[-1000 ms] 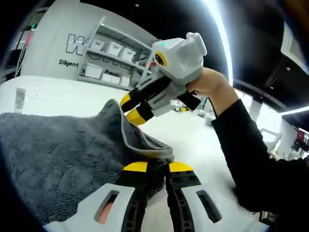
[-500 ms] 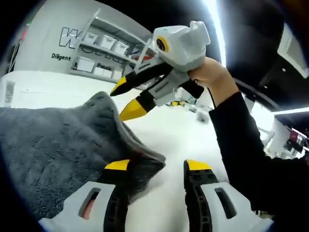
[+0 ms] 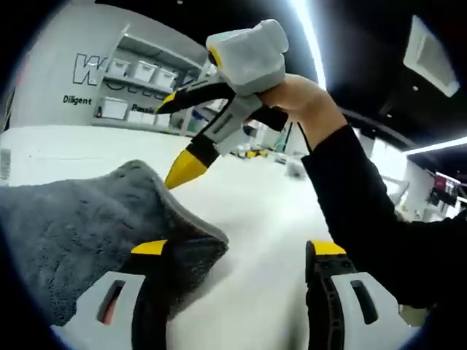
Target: Open the folded towel by lifting each exposed corner and separating the folded layers until the towel lies flat within the target outline without major curled edges
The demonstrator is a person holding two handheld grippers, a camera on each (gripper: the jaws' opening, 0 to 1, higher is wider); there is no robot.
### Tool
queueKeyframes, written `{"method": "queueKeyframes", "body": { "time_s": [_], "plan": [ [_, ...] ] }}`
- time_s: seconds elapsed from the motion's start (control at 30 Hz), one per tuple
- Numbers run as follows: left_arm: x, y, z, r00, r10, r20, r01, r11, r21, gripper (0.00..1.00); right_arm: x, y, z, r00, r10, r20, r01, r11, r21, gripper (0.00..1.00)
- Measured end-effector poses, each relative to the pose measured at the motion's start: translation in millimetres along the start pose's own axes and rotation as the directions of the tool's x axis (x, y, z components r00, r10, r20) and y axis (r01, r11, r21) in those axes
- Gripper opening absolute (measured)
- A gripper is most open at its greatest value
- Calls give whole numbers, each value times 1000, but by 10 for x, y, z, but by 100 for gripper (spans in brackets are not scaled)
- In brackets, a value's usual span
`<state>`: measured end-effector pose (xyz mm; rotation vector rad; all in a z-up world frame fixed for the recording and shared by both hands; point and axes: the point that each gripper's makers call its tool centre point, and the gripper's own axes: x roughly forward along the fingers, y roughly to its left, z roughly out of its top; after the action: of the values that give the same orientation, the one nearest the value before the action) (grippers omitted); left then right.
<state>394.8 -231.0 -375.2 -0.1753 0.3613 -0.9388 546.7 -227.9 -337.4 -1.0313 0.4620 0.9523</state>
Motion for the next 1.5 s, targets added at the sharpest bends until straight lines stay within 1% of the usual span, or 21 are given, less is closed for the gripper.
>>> {"method": "queueKeyframes", "body": {
  "time_s": [0.13,0.2,0.27,0.4,0.5,0.67,0.8,0.83,0.87,0.93,0.97,1.03,1.1,1.13,1.23,1.27,1.3,1.33,1.4,1.47,1.5],
  "plan": [
    [-39,11,53,1000,8,9,-8,1000,28,87,-32,-99,-13,999,-50,-7,50,999,4,99],
    [-82,103,154,998,51,34,-54,994,92,93,-81,-217,-28,993,-111,-24,112,993,24,100],
    [-140,174,204,995,87,45,-92,986,139,100,-153,-365,-29,981,-191,-39,193,979,61,100],
    [-274,292,279,992,122,43,-128,978,162,100,-338,-617,110,952,-305,33,300,947,113,100],
    [-396,401,384,988,143,64,-152,973,177,100,-454,-669,179,936,-347,57,340,934,110,100],
    [-686,637,646,979,178,103,-196,960,200,100,-593,-637,224,910,-412,49,397,899,185,100],
    [-936,805,740,973,206,108,-226,945,235,100,-738,-663,303,866,-496,58,469,847,250,100],
    [-981,844,760,972,209,111,-230,943,239,100,-776,-680,294,854,-519,44,489,828,274,100],
    [-1051,901,791,970,215,115,-237,941,241,100,-848,-730,322,826,-563,40,521,788,328,100],
    [-1221,1048,859,961,243,128,-267,936,229,100,-924,-733,379,808,-586,57,527,763,374,100],
    [-1269,1092,888,959,250,137,-276,934,228,100,-941,-731,389,805,-590,61,527,758,385,100],
    [-1432,1243,972,947,279,158,-309,925,221,100,-1087,-797,461,773,-627,91,524,714,464,100],
    [-1580,1368,1032,933,312,178,-347,912,220,100,-1164,-802,453,761,-642,88,526,692,494,100],
    [-1675,1429,1052,926,329,186,-366,904,220,100,-1220,-786,449,743,-663,85,534,665,522,100],
    [-1830,1513,1069,917,347,195,-385,898,214,100,-1275,-742,442,731,-676,93,518,638,569,100],
    [-1884,1538,1067,915,353,195,-390,896,211,100,-1280,-652,462,721,-685,107,488,611,623,100],
    [-1920,1552,1062,914,356,196,-394,895,211,100,-1283,-637,460,719,-686,108,481,604,636,100],
    [-1989,1585,1056,910,364,196,-402,890,216,100,-1271,-568,433,719,-686,111,445,577,685,100],
    [-2099,1643,1052,903,380,201,-419,882,216,100,-1246,-452,385,724,-681,110,430,570,700,100],
    [-2185,1723,1076,897,390,210,-431,877,212,100,-1251,-362,293,715,-695,71,462,547,699,100],
    [-2231,1774,1085,894,394,211,-435,877,205,100,-1257,-319,265,712,-700,64,473,544,693,100]
  ]
}}
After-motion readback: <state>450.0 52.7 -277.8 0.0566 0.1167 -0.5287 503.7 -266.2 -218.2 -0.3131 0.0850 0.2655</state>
